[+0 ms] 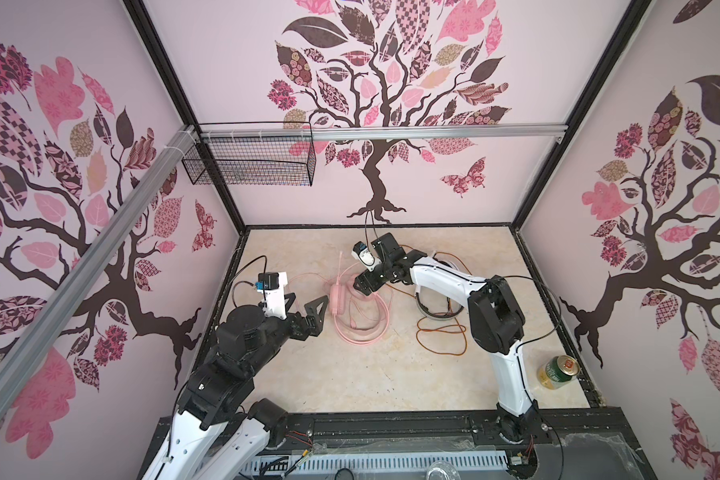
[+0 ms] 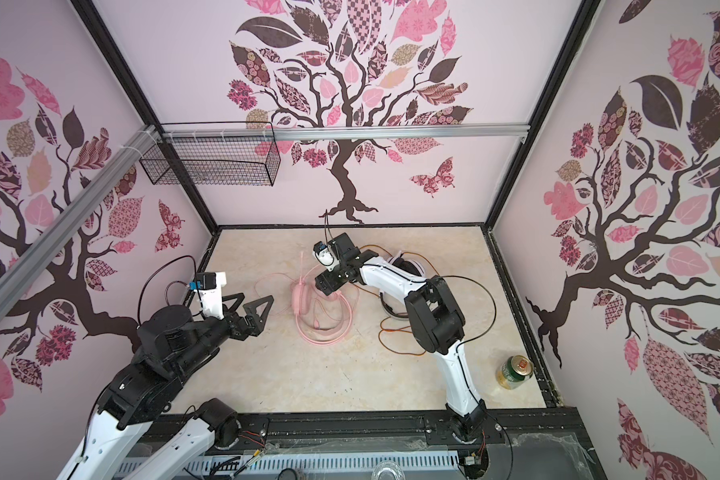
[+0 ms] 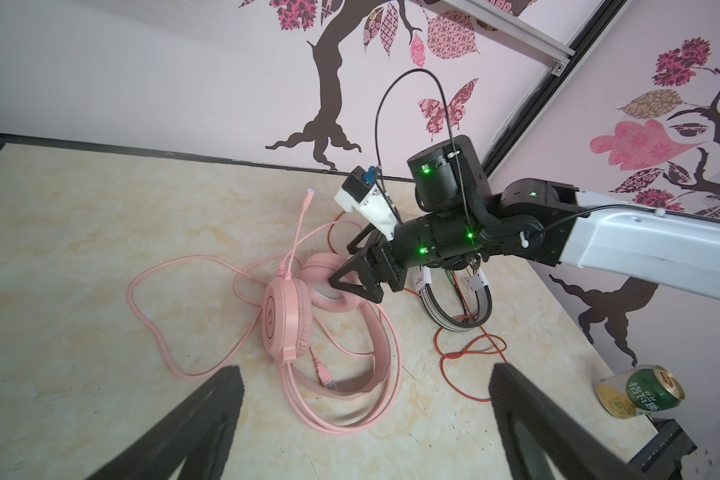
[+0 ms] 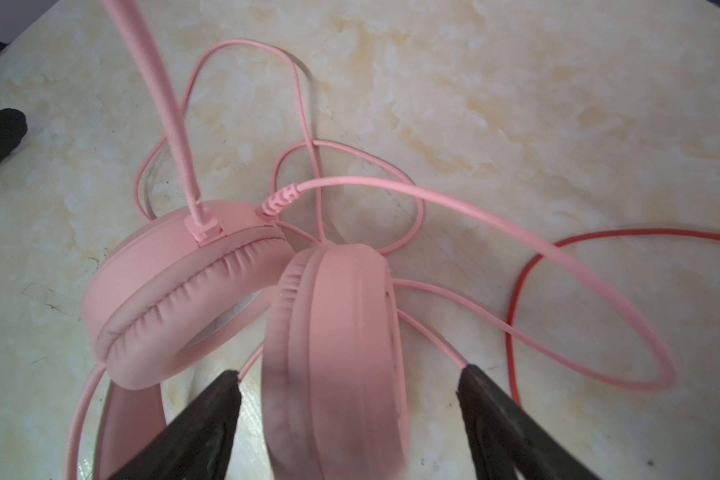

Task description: Wrap the headphones

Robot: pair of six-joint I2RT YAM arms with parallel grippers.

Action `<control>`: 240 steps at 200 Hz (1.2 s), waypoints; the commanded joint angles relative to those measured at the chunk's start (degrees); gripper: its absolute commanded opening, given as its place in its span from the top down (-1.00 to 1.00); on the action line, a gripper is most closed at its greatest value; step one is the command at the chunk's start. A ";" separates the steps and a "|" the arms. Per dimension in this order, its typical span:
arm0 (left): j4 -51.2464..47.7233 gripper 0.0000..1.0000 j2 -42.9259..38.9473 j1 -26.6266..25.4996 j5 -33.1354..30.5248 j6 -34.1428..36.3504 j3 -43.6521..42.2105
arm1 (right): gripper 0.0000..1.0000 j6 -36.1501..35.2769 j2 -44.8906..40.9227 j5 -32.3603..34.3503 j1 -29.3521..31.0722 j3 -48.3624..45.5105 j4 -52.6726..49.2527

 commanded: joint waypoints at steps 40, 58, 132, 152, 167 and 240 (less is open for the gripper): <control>0.99 -0.92 -0.79 0.28 1.37 -0.06 -1.20 | -0.49 1.32 7.72 5.04 1.84 6.08 -3.05; 1.04 -0.92 -0.65 0.26 1.42 0.03 -1.20 | -0.26 2.43 7.22 6.98 1.99 5.32 -2.25; 2.09 -0.94 0.74 0.19 0.57 -1.11 -2.61 | 0.55 18.87 -13.72 17.39 2.03 -16.76 15.12; 2.34 -0.94 3.07 0.13 -0.26 -2.90 -2.61 | 0.46 27.42 -20.44 22.57 2.01 -23.27 19.17; 1.27 -0.94 6.04 0.06 -1.70 -7.06 -1.57 | 0.46 31.72 -24.98 25.15 2.01 -27.90 21.52; -2.29 -0.94 22.37 -12.39 -8.09 -25.56 4.48 | 0.56 46.60 -38.82 38.29 1.96 -42.14 25.48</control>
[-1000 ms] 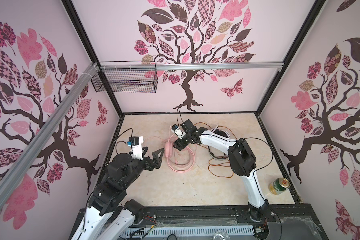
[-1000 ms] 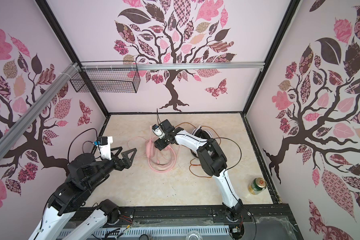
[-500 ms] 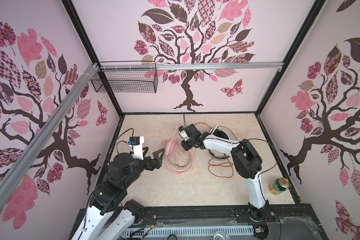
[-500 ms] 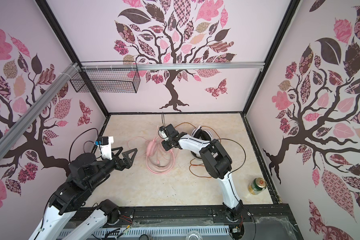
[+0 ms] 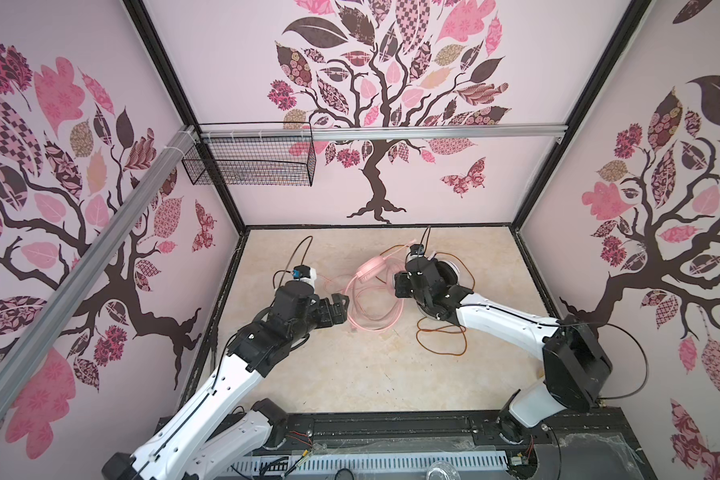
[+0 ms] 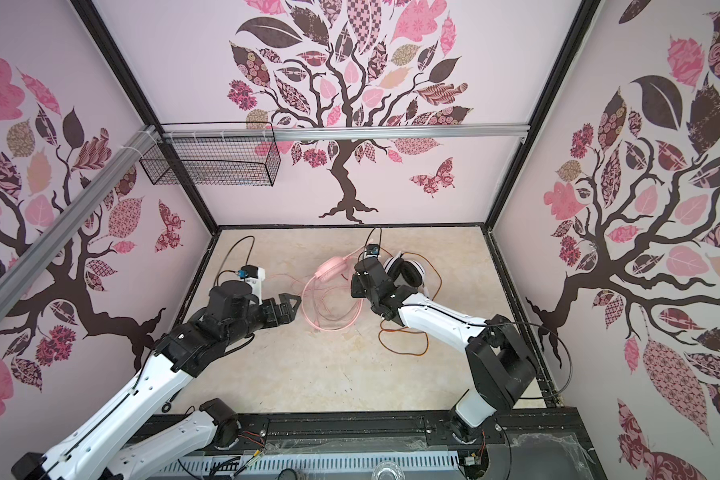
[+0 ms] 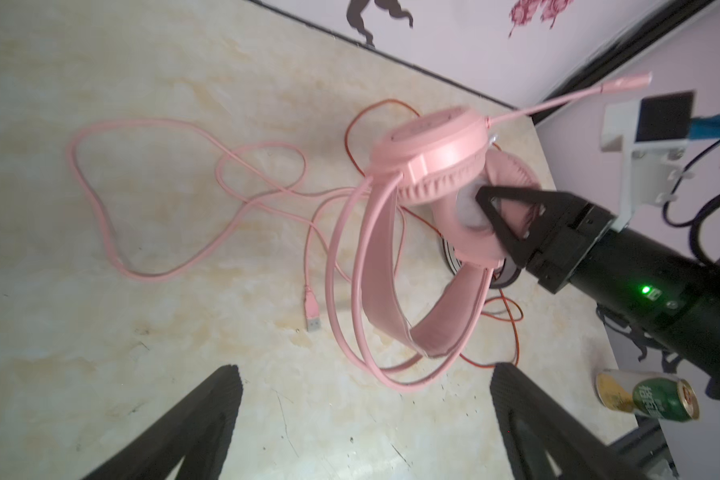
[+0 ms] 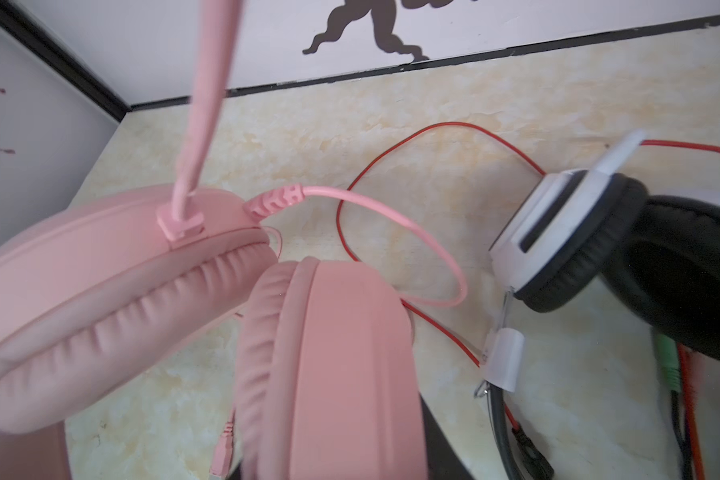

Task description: Wrap the headphones

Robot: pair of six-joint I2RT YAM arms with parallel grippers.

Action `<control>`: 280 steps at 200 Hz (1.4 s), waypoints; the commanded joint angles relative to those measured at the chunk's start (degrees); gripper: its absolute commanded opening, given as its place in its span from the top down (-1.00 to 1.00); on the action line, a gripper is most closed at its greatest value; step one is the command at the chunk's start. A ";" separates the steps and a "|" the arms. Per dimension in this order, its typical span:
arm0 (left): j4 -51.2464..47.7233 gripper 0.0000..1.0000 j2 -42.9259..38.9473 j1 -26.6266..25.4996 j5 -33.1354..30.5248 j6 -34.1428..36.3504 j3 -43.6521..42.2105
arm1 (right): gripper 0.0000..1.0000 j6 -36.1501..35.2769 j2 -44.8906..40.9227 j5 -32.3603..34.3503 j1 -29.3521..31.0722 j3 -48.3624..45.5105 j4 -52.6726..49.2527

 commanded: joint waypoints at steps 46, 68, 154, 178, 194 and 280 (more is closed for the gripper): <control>-2.07 -0.94 13.32 -5.16 -0.05 -18.87 6.27 | 0.60 12.70 -7.74 5.01 0.21 -5.19 2.92; -3.96 -0.94 17.60 -5.23 0.70 -20.96 8.56 | 0.63 13.72 -9.38 4.84 0.24 -6.59 3.34; -5.04 -0.70 26.60 -5.84 -0.71 -30.39 10.19 | 0.67 14.46 -10.60 4.13 0.46 -8.24 5.08; -3.57 -0.60 28.62 -5.83 -0.48 -29.37 10.74 | 0.68 14.28 -10.78 3.80 0.55 -8.31 5.06; -4.28 -0.59 29.84 -5.92 -1.42 -28.37 12.06 | 0.68 14.44 -10.73 3.86 0.64 -8.30 5.07; -3.13 -0.67 32.11 -6.51 -2.19 -26.49 13.10 | 0.70 13.37 -10.73 4.69 1.30 -8.83 5.55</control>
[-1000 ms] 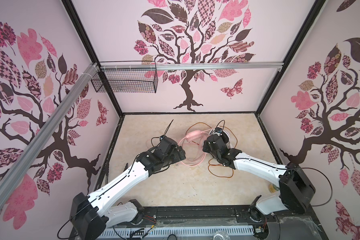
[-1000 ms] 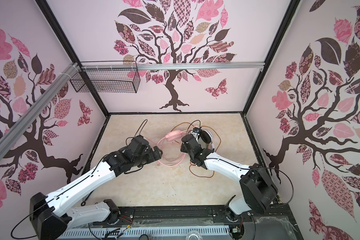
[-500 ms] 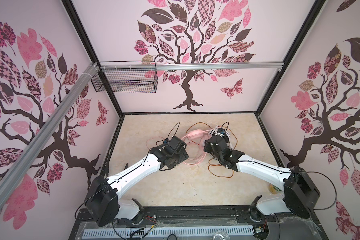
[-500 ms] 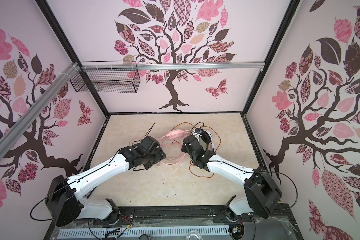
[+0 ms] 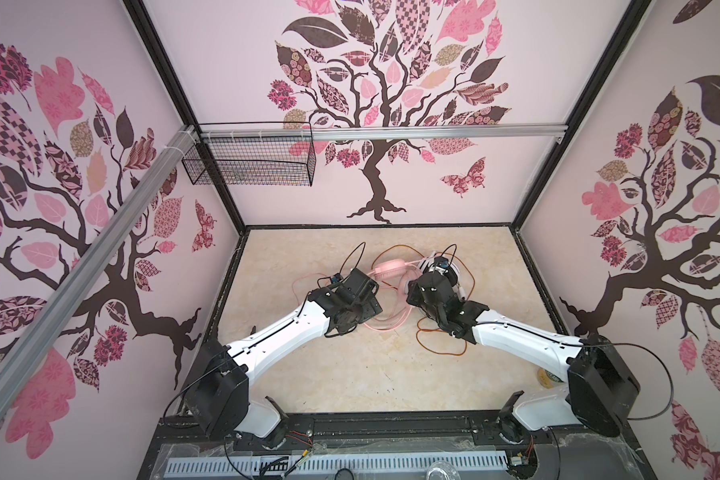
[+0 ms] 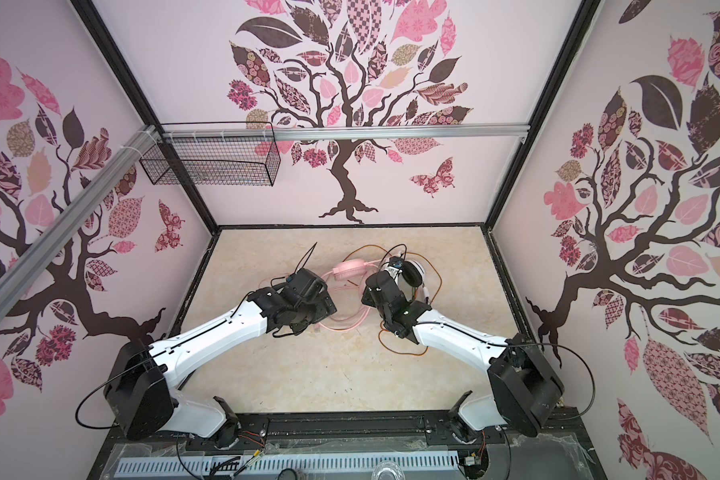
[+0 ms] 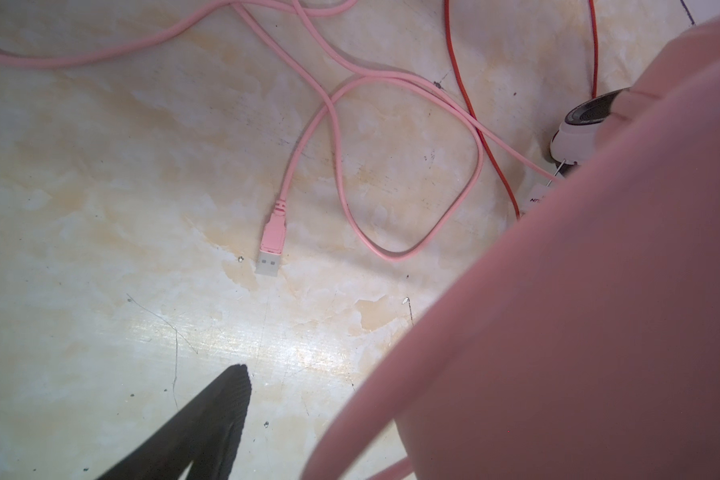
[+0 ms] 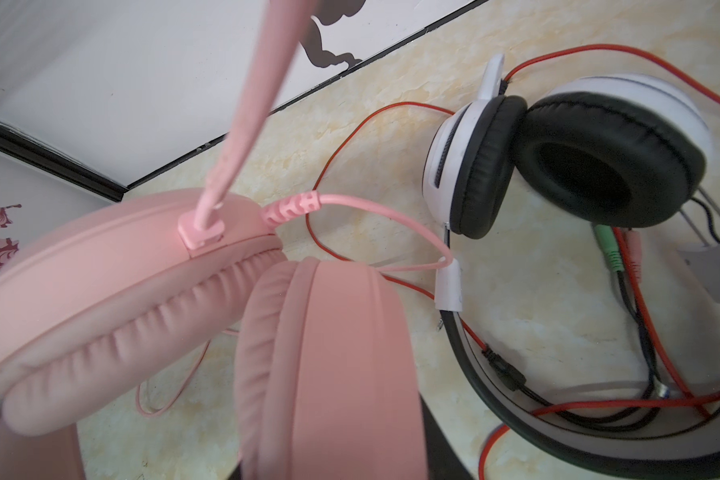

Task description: Wrap the headphones

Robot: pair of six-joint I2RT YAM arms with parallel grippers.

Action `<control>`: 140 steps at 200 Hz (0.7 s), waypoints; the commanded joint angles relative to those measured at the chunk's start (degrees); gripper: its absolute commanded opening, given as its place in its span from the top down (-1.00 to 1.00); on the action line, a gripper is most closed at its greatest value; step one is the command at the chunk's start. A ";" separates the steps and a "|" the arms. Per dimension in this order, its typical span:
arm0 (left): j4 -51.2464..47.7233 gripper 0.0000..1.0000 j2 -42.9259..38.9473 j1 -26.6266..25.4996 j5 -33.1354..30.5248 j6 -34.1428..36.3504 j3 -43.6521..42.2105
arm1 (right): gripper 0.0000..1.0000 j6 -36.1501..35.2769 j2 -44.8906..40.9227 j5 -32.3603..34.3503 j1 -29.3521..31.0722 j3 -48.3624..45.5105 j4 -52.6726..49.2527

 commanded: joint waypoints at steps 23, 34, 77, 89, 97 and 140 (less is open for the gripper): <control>1.37 -0.33 0.24 -0.65 -0.73 2.56 1.02 | 0.70 -0.13 -2.83 0.96 0.47 0.84 4.21; 1.20 -0.24 0.09 -0.65 -1.33 2.88 0.88 | 0.70 -0.45 -2.82 0.64 0.46 0.96 4.51; 1.70 0.16 -0.57 -0.65 -2.02 4.96 0.56 | 0.70 -0.09 -2.46 -0.07 0.70 1.17 4.66; 2.29 0.23 -0.97 -0.65 -1.99 5.80 0.33 | 0.70 0.06 -2.72 -0.42 0.82 0.94 4.74; 2.64 0.29 -1.30 -0.66 -2.26 6.58 0.11 | 0.70 0.06 -2.94 -0.90 0.91 0.66 4.96; 1.95 1.00 -3.33 -0.20 -6.34 13.41 0.13 | -0.32 -7.05 -7.40 -10.99 0.95 -3.30 9.72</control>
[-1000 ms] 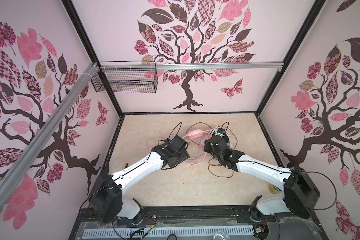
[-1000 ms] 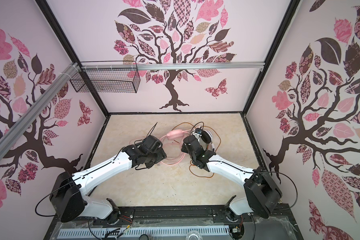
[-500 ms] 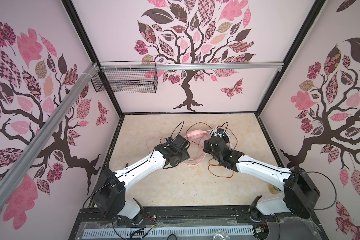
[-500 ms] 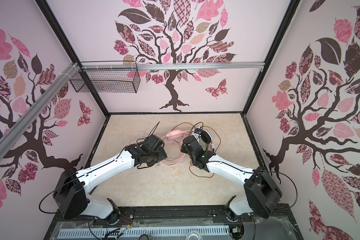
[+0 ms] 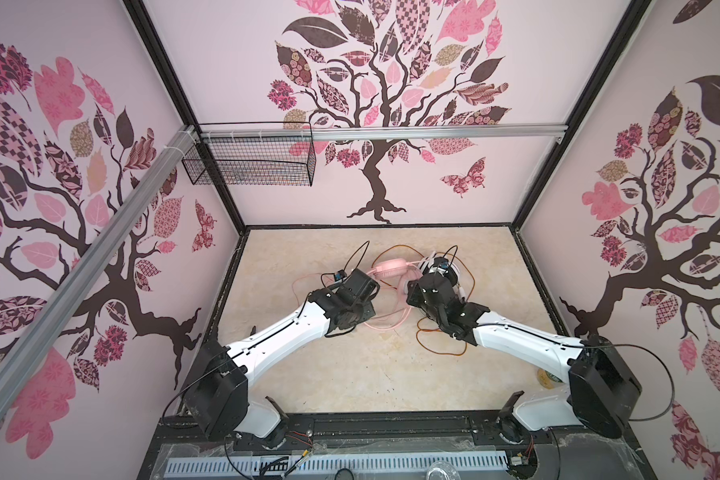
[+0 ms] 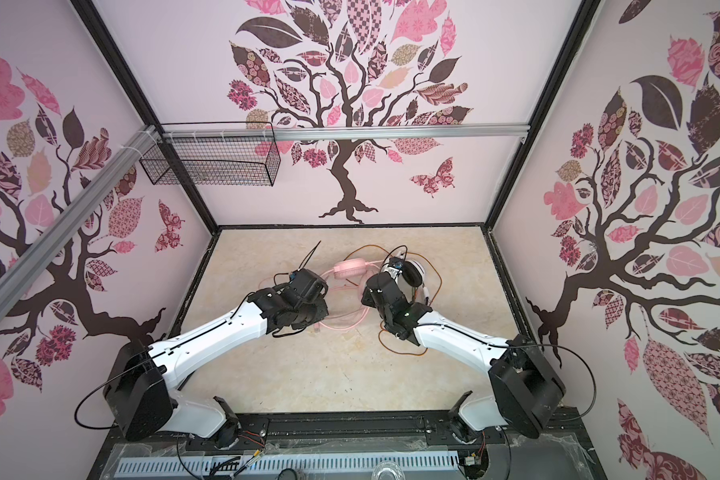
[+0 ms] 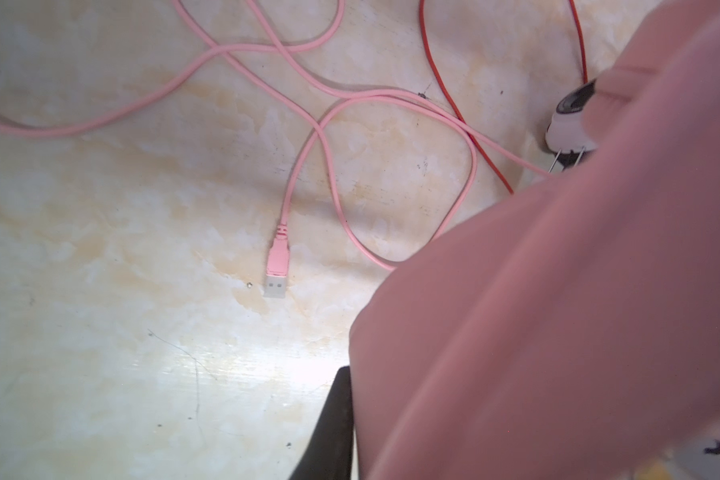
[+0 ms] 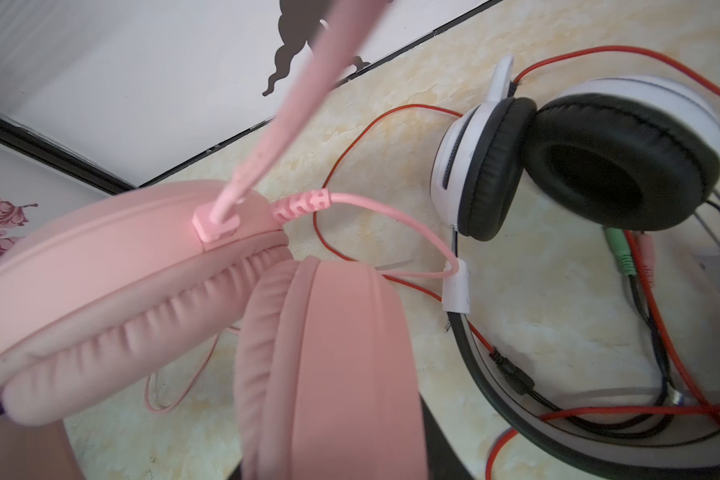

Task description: Wrap the headphones

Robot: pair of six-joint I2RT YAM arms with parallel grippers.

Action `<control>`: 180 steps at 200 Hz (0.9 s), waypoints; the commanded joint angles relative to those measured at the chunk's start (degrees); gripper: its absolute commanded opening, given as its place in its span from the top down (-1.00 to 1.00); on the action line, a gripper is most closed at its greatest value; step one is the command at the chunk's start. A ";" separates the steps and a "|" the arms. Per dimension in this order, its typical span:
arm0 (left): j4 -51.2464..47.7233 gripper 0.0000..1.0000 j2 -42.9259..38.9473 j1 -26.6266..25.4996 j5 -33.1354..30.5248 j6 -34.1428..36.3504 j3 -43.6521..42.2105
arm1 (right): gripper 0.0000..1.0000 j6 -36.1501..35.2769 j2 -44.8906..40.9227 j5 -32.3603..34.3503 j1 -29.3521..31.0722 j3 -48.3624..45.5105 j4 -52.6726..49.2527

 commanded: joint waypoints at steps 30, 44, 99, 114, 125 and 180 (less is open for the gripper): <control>-0.48 1.00 -5.91 5.24 -0.48 10.18 -1.10 | -0.90 -15.30 -14.67 -21.18 0.62 -5.45 6.21; 1.52 1.00 -9.51 9.15 3.63 12.46 -4.14 | -0.94 -17.20 -20.02 -23.53 0.53 -7.20 3.73; -5.22 1.00 -25.85 17.87 8.58 19.76 -7.63 | -0.84 -15.21 -34.61 -28.93 -8.90 -12.98 -6.47; -10.33 1.00 -29.81 17.87 9.07 19.74 -6.75 | -0.81 -11.49 -32.98 -38.28 -15.36 -16.71 -1.14; -12.21 1.00 -33.45 17.87 9.75 18.74 -7.07 | -0.80 -7.89 -29.65 -44.85 -17.99 -19.80 5.79; -18.66 1.00 -48.33 17.91 14.21 10.94 -5.29 | -0.70 -0.86 -10.85 -55.33 -16.02 -24.65 29.19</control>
